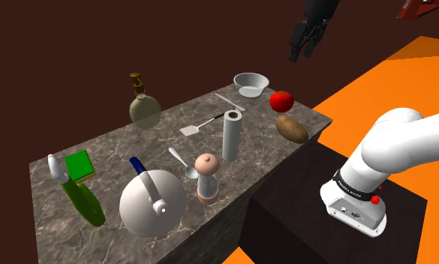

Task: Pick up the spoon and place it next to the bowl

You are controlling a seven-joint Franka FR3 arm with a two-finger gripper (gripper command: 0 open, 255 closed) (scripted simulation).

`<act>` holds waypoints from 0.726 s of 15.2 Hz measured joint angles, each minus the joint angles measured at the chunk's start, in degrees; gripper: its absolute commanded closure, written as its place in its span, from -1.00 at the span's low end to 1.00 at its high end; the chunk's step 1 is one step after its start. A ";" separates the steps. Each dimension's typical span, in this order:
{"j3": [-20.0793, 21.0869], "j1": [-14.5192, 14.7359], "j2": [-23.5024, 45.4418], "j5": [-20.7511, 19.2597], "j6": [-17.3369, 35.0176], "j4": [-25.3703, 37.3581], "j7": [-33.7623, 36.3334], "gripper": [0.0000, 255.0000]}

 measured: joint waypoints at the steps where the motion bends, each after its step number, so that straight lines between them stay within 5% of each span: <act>1: 0.00 0.00 0.00 0.00 0.00 0.00 0.00 -1.00; 11: 7.68 2.18 10.23 5.10 11.79 -3.22 7.29 -1.00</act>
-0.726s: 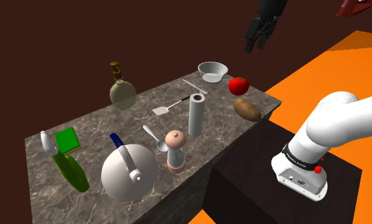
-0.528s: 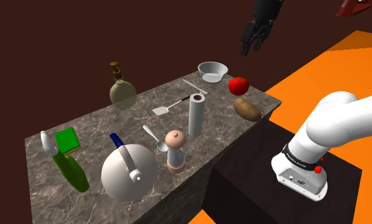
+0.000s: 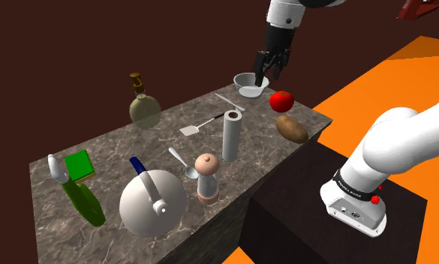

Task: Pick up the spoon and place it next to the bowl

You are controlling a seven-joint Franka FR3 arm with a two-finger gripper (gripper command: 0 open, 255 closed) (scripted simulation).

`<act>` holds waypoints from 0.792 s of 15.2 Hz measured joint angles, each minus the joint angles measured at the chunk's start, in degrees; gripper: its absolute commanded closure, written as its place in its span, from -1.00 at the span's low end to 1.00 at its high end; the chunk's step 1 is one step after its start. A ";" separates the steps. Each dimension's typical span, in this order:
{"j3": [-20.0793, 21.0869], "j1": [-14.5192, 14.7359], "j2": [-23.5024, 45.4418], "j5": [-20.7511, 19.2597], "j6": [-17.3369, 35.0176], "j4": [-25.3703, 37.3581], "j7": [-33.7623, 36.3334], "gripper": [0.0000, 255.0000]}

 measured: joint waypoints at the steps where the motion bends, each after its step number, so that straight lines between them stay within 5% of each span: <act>1: 0.86 0.25 1.24 0.47 1.26 -0.17 0.83 -1.00; 12: 9.31 2.02 21.24 2.13 15.36 4.20 9.55 -1.00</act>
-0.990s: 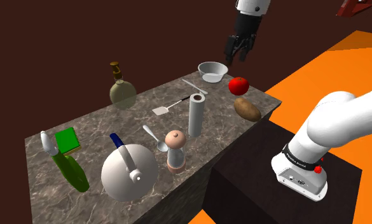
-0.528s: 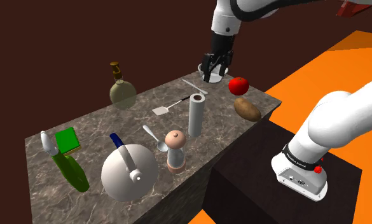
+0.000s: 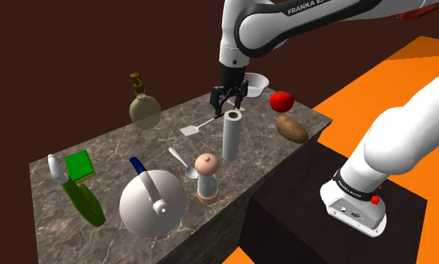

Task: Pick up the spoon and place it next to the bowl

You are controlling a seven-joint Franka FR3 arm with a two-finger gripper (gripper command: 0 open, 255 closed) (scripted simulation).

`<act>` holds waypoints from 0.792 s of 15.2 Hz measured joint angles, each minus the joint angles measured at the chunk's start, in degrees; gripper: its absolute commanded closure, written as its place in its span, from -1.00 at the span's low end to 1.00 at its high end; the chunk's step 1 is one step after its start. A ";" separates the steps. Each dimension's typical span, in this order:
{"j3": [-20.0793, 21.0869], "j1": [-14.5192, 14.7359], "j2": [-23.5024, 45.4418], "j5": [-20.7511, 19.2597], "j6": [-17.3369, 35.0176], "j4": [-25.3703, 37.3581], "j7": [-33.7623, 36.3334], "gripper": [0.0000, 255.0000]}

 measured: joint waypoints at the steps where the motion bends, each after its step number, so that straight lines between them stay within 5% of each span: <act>1: 0.80 0.29 1.94 -0.15 0.98 0.84 1.12 -1.00; 12: 5.01 4.43 26.46 -6.74 9.37 14.74 12.53 -1.00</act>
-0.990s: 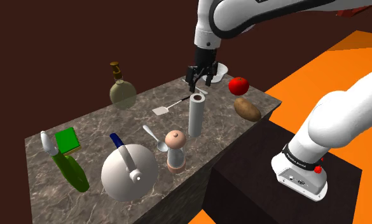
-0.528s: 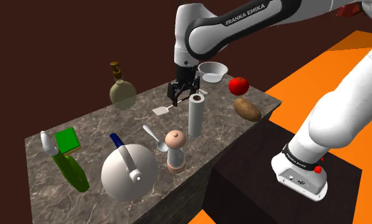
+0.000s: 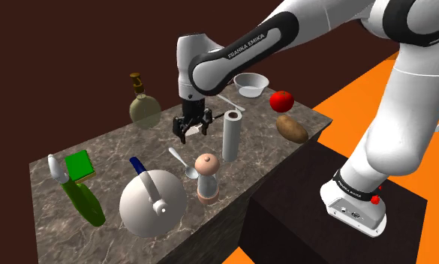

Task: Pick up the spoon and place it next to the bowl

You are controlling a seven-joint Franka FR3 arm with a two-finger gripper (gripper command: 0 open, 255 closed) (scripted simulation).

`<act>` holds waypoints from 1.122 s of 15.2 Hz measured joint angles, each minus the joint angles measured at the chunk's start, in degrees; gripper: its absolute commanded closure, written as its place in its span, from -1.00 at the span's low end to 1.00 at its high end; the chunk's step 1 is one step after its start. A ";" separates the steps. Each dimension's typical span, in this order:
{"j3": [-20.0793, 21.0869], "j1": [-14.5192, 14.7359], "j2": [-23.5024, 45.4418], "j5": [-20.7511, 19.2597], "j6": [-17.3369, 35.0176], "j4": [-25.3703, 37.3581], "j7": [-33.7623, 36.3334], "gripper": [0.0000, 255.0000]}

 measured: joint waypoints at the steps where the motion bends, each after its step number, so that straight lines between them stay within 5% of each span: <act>1: -0.03 0.47 1.95 -0.56 0.50 1.20 0.66 -1.00; 6: -0.58 3.93 12.42 -3.73 1.71 9.50 4.54 -1.00; 17: -1.22 5.35 16.60 -5.00 6.02 9.25 5.46 -1.00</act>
